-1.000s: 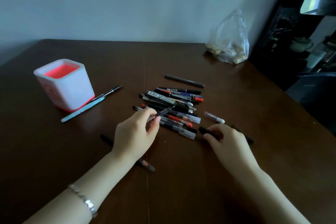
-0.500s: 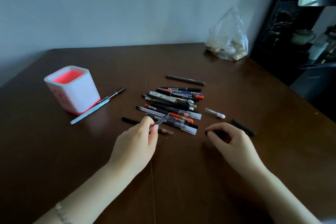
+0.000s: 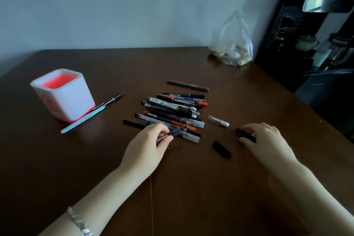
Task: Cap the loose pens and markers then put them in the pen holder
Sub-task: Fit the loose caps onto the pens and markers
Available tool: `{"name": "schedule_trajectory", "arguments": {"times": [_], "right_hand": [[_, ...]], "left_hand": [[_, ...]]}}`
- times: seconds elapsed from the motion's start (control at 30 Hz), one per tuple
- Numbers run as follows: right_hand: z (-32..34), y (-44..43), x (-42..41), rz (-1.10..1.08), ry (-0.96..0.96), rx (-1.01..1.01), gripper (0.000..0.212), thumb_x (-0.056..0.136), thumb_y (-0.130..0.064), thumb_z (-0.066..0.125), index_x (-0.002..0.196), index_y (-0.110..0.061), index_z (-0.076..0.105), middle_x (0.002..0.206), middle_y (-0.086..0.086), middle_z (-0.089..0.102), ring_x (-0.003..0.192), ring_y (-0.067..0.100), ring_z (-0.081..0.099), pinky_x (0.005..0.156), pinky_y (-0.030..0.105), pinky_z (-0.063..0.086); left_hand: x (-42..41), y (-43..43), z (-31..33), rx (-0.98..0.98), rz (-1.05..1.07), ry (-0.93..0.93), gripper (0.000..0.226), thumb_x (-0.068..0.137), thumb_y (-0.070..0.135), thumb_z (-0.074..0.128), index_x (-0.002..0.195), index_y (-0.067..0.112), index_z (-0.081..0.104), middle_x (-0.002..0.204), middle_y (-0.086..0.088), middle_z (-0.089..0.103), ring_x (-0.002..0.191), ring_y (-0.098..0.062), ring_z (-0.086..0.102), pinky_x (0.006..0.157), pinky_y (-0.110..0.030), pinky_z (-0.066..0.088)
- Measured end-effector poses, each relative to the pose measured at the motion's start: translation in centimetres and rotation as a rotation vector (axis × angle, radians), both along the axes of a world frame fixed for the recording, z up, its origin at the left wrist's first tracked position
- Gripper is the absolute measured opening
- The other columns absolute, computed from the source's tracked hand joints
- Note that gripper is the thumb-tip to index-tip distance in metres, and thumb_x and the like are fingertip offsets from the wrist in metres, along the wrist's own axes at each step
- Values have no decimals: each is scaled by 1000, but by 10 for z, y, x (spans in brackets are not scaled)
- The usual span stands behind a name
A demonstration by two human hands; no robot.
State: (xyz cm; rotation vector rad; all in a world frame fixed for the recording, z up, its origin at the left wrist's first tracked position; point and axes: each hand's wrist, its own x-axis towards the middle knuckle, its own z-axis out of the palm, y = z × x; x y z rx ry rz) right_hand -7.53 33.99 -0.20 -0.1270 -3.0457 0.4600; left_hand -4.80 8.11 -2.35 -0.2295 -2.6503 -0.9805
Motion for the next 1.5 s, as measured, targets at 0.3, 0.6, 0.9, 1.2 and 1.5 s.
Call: {"name": "schedule_trajectory", "arguments": {"times": [0.3,0.6,0.9,1.2,1.5], "right_hand": [[20,-58,-7,176,101,-657,30,88,-19,56,118,-23,53,92,-5,63,77,7,59,64,16,47],[12,-130,-23,127,-13,-1605,15,89,-7,51,104,-3,53,84,7,74,90,21,70,84,38,56],[4,-130,-20,175,-71,-1569,21,88,-7,50,109,-5,52,94,8,73,92,19,70,81,35,56],[3,-132,-14,276,34,-1567,31,83,-5,52,108,-22,55,87,6,74,88,20,70,79,33,57],[-2,-139,-5,366,-12,-1388,28,76,-8,60,102,-18,60,89,5,74,85,18,71,74,29,58]], "left_hand": [[3,-19,-1,203,70,-39,11,83,23,62,94,24,61,86,12,64,81,-4,62,64,-8,46],[-5,-31,-1,380,102,-85,12,81,21,66,92,24,65,87,13,66,83,3,61,67,-5,45],[-1,-27,2,374,24,-21,12,79,14,69,90,19,68,81,19,64,83,6,61,67,-5,44],[3,-27,7,395,12,44,11,79,12,68,89,16,69,82,12,67,81,1,63,65,-7,46],[4,-26,2,317,13,147,14,77,16,70,90,11,71,82,1,71,77,-4,65,63,-12,51]]}}
